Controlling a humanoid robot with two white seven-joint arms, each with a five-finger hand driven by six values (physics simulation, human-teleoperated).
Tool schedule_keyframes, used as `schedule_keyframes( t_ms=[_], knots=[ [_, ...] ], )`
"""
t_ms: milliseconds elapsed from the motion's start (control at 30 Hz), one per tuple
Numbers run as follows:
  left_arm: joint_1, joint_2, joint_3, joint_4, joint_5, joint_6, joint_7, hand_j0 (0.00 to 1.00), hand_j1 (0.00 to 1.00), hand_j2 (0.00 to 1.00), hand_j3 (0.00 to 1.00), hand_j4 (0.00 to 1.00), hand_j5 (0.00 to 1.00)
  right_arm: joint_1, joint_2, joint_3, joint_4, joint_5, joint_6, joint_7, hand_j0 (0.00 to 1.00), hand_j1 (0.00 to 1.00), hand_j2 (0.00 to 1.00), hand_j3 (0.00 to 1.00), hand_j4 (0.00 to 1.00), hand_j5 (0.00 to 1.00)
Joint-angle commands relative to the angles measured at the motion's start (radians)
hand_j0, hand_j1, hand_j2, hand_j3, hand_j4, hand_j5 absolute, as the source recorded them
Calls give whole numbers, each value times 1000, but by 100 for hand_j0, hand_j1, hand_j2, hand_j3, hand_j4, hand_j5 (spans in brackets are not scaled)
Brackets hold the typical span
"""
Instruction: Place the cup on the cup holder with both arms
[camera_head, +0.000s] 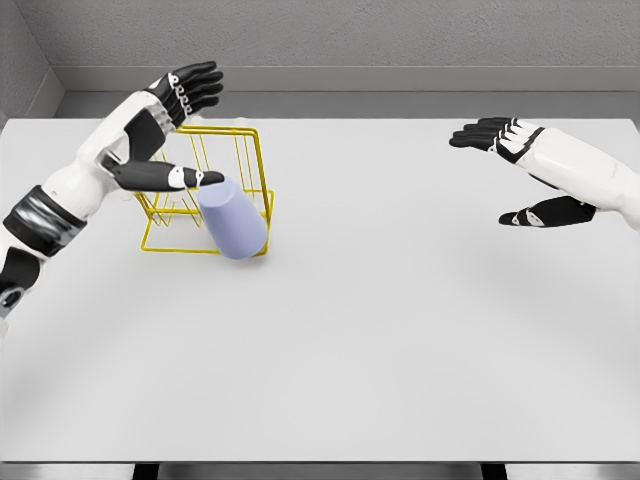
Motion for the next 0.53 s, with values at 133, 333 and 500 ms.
schedule_keyframes(
  t_ms=[133,333,500],
  knots=[
    [2,31,2,-45,7,-2,1,100,100,100,100,100,100,0,-1,-2,0,-7,3,-1,100,100,100,100,100,100],
    [46,157,66,-46,4,-98,1,100,100,100,100,100,100,0,1,0,0,-7,3,-1,100,100,100,100,100,100],
    [204,203,158,-35,3,-219,1,100,100,100,100,100,100,0,-1,-2,0,-7,3,-1,100,100,100,100,100,100]
  ],
)
